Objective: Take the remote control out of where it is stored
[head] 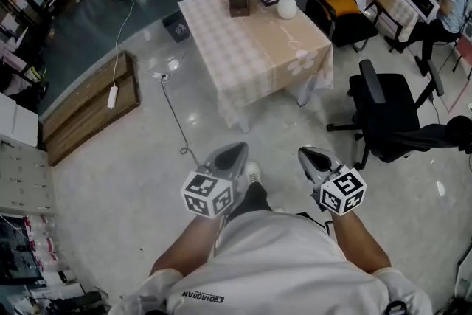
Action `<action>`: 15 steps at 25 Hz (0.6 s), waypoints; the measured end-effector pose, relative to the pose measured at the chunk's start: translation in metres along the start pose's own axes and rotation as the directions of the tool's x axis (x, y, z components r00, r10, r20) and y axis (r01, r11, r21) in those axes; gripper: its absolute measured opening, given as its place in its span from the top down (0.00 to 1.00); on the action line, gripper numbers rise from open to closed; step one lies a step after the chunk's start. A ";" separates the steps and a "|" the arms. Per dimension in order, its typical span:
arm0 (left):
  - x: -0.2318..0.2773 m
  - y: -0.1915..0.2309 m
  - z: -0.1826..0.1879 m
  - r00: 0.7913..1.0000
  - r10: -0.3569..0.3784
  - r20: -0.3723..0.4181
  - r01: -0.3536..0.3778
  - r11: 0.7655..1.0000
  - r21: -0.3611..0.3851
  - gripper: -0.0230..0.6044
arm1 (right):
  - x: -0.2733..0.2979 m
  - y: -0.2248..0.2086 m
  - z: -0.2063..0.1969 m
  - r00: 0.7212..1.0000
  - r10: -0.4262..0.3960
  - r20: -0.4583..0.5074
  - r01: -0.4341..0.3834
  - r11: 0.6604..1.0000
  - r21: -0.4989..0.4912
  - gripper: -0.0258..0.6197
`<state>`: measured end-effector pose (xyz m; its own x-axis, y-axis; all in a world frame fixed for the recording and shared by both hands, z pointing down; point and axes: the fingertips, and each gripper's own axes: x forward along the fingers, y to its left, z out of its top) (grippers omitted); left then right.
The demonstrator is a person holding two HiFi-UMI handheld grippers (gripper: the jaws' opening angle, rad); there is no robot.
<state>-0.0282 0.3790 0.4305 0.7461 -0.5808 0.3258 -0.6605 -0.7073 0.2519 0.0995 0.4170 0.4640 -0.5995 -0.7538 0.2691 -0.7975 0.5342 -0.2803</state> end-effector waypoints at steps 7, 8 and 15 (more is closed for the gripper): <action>0.038 0.037 0.032 1.000 -0.012 -0.006 0.012 1.000 0.024 0.96 | 0.042 -0.030 0.031 1.000 -0.009 -0.008 0.009 1.000 -0.005 0.95; 0.044 0.043 0.038 1.000 -0.017 -0.005 0.017 0.999 0.028 0.96 | 0.049 -0.035 0.036 1.000 -0.016 -0.007 0.016 1.000 -0.003 0.95; 0.075 0.098 0.077 0.999 -0.034 0.005 0.033 0.998 0.055 0.96 | 0.100 -0.063 0.071 0.999 -0.052 -0.005 0.052 0.999 -0.009 0.95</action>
<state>-0.0308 0.2354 0.4099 0.7684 -0.5586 0.3124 -0.6295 -0.7475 0.2120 0.0940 0.2809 0.4436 -0.5576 -0.7786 0.2877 -0.8281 0.4980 -0.2573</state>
